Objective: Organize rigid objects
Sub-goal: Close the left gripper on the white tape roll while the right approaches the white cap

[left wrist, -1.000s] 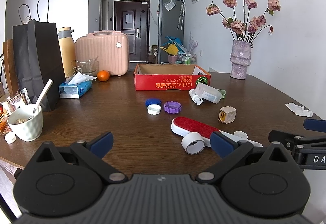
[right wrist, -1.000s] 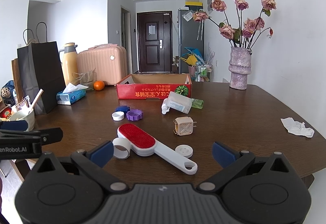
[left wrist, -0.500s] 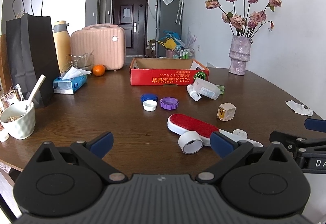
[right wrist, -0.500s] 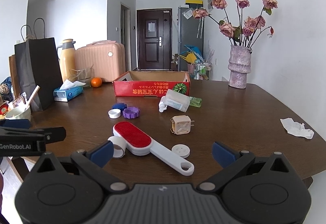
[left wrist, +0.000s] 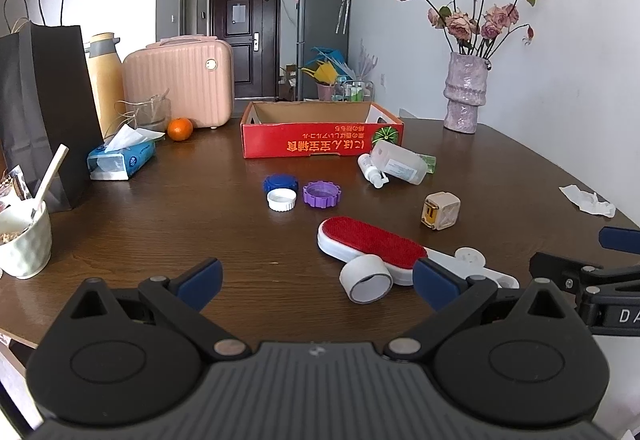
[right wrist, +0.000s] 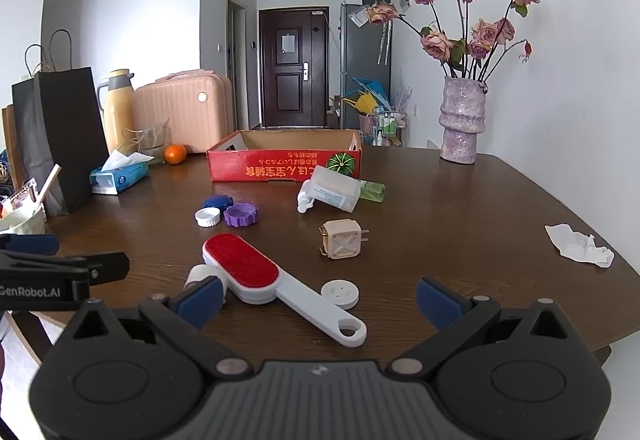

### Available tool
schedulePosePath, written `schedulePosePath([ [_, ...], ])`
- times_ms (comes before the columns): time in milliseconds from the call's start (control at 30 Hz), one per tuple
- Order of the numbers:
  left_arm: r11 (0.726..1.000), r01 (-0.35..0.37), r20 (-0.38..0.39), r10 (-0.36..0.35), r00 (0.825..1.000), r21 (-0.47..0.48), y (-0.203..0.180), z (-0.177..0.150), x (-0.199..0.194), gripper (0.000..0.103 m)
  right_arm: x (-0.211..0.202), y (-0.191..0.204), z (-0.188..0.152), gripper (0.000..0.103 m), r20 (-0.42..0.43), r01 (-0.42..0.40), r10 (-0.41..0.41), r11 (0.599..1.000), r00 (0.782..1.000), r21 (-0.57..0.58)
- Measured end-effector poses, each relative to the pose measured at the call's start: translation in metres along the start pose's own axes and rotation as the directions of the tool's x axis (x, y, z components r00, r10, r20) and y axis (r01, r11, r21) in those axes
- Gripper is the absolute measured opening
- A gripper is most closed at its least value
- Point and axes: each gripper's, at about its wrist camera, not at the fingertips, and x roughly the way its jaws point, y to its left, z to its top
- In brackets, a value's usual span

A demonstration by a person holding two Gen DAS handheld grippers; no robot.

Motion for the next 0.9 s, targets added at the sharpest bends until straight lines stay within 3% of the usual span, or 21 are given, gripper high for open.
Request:
schedulePosePath([
  [900, 0.999, -0.015, -0.127, 0.02, 0.992, 0.034, -0.015, 0.009, 0.074, 0.103, 0.064, -0.026, 0.001, 0.103, -0.093, 0.019, -0.016, 0.999, 0.996, 0.029],
])
